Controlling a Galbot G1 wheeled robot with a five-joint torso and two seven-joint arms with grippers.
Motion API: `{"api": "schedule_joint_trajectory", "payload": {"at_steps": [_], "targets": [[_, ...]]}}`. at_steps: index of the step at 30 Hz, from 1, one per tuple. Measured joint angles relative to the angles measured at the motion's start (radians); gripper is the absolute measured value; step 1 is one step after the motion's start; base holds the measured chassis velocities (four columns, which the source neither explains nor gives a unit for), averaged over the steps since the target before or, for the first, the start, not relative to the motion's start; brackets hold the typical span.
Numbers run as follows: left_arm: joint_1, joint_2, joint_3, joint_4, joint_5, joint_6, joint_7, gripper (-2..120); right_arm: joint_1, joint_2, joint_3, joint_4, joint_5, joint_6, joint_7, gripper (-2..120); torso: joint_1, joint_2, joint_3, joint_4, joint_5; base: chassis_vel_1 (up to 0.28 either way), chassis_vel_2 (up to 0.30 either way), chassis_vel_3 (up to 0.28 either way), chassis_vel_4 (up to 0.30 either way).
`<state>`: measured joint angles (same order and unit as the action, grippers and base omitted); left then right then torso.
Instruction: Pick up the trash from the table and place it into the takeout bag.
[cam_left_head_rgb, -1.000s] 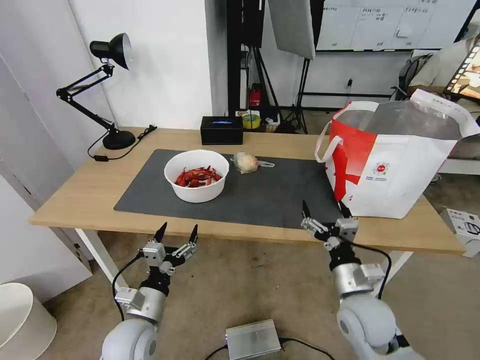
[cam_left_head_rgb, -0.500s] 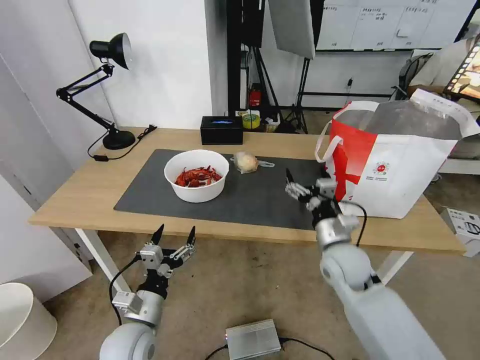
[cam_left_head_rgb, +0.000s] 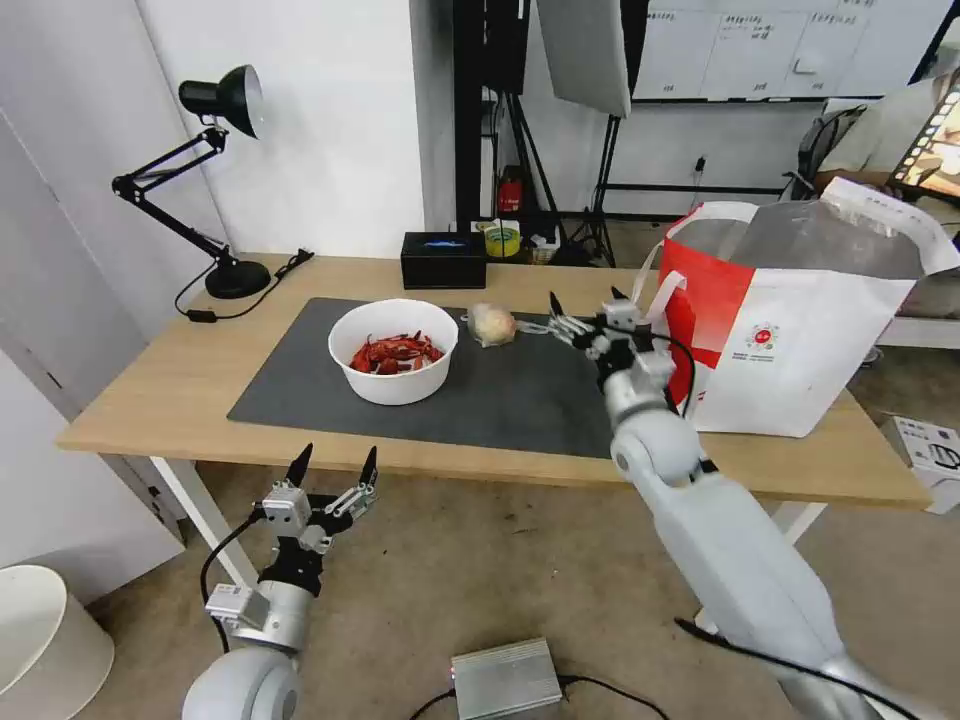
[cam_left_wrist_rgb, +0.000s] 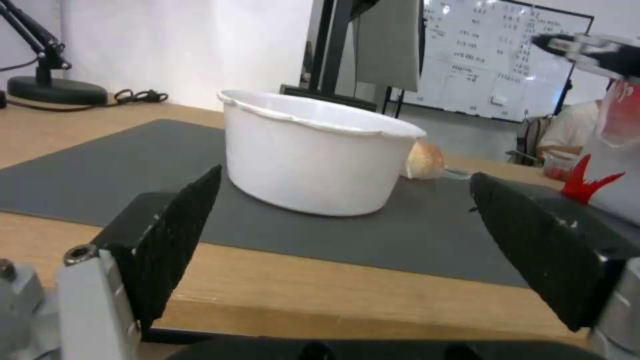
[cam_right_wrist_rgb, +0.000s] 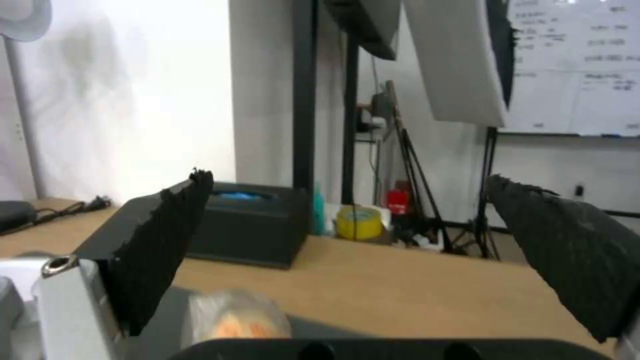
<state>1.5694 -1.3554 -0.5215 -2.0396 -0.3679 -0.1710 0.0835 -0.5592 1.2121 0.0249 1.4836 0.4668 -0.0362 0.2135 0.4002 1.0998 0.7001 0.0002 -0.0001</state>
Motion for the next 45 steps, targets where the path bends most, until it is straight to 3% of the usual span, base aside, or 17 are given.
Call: {"api": "schedule_joint_trajectory", "payload": {"at_steps": [12, 21, 25, 31, 38, 45], "targets": [[-0.003, 0.001, -0.004, 0.004, -0.008, -0.003, 0.002, 100, 0.168, 0.010, -0.096, -0.156, 0.074, -0.117, -0.069, 100, 0.000, 0.000, 0.000, -0.0002, 0.0001, 0.000, 0.000, 0.000, 0.000], [-0.008, 0.007, -0.003, 0.011, -0.013, -0.003, 0.002, 100, 0.276, 0.031, -0.162, -0.220, 0.125, -0.308, -0.086, 100, 0.000, 0.000, 0.000, -0.0001, 0.0001, 0.000, 0.000, 0.000, 0.000], [-0.008, 0.010, 0.000, 0.017, -0.013, -0.003, 0.002, 100, 0.340, 0.046, -0.185, -0.261, 0.143, -0.472, -0.088, 100, 0.000, 0.000, 0.000, -0.0001, 0.0000, 0.000, 0.000, 0.000, 0.000], [-0.009, 0.019, 0.001, 0.020, -0.014, -0.003, 0.002, 100, 0.408, 0.048, -0.198, -0.311, 0.220, -0.610, -0.096, 100, 0.000, 0.000, 0.000, -0.0002, 0.0000, 0.000, 0.000, 0.000, 0.000], [-0.011, 0.027, 0.013, 0.023, -0.015, -0.002, 0.002, 100, 0.485, 0.075, -0.238, -0.391, 0.263, -0.673, -0.112, 100, 0.000, 0.000, 0.000, -0.0002, 0.0000, 0.000, 0.000, 0.000, 0.000], [-0.007, 0.030, 0.011, 0.020, -0.015, 0.000, 0.002, 100, 0.506, 0.120, -0.251, -0.448, 0.247, -0.672, -0.115, 100, 0.000, 0.000, 0.000, -0.0001, 0.0000, 0.000, 0.000, 0.000, 0.000]]}}
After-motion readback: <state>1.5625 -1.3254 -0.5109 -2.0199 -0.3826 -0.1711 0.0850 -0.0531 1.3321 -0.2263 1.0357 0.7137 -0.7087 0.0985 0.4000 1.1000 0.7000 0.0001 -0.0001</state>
